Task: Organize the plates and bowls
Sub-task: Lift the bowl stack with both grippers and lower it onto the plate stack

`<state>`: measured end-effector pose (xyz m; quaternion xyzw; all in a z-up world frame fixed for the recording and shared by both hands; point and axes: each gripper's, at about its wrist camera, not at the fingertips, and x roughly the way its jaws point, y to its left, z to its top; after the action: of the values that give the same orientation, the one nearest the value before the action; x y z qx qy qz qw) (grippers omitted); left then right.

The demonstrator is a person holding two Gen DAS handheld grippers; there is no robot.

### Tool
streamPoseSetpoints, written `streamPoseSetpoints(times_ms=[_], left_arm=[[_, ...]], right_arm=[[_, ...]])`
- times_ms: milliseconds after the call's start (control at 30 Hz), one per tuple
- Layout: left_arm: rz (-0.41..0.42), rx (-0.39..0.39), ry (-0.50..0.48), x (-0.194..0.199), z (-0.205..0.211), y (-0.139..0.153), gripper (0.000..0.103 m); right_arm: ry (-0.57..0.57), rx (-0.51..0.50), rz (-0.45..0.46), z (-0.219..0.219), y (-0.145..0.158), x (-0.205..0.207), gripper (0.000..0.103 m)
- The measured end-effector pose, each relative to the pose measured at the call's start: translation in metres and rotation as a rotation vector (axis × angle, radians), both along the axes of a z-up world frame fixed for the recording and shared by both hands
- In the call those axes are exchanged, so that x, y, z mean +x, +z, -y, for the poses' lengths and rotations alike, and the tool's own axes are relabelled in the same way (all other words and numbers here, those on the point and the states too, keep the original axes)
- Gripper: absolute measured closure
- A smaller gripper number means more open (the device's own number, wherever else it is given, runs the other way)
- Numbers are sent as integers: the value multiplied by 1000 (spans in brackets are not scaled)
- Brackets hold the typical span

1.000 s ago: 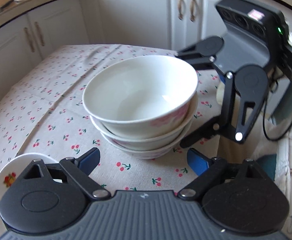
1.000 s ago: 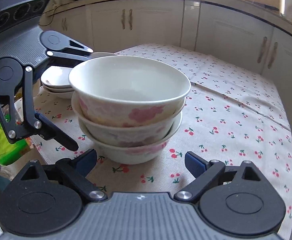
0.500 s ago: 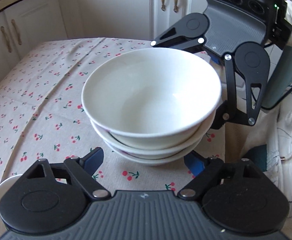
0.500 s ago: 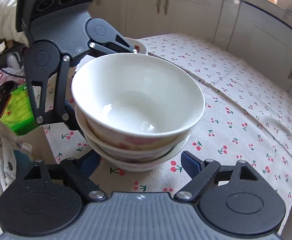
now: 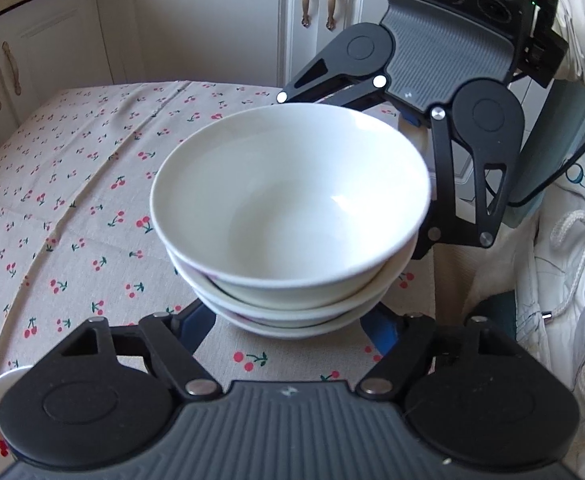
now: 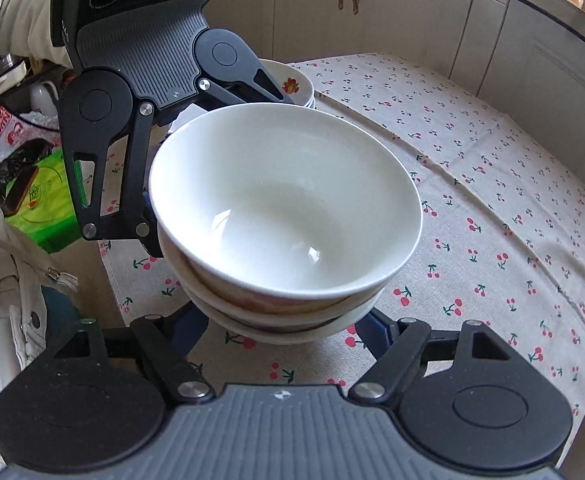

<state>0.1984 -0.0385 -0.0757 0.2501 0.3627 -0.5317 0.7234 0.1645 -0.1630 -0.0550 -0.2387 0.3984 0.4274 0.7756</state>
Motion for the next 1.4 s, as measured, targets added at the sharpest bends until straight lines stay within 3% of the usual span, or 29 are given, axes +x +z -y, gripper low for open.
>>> streamPoseSetpoints(times_ms=[567, 867, 1400], left_arm=[[0, 0, 4, -2, 1, 1, 25], [52, -14, 30, -12, -10, 22, 25], [141, -1, 185, -21, -82, 54, 25]], right_arm=[[-3, -35, 12, -5, 4, -1, 20], [16, -48, 46, -13, 22, -4, 20], [161, -40, 134, -84, 53, 10, 20]])
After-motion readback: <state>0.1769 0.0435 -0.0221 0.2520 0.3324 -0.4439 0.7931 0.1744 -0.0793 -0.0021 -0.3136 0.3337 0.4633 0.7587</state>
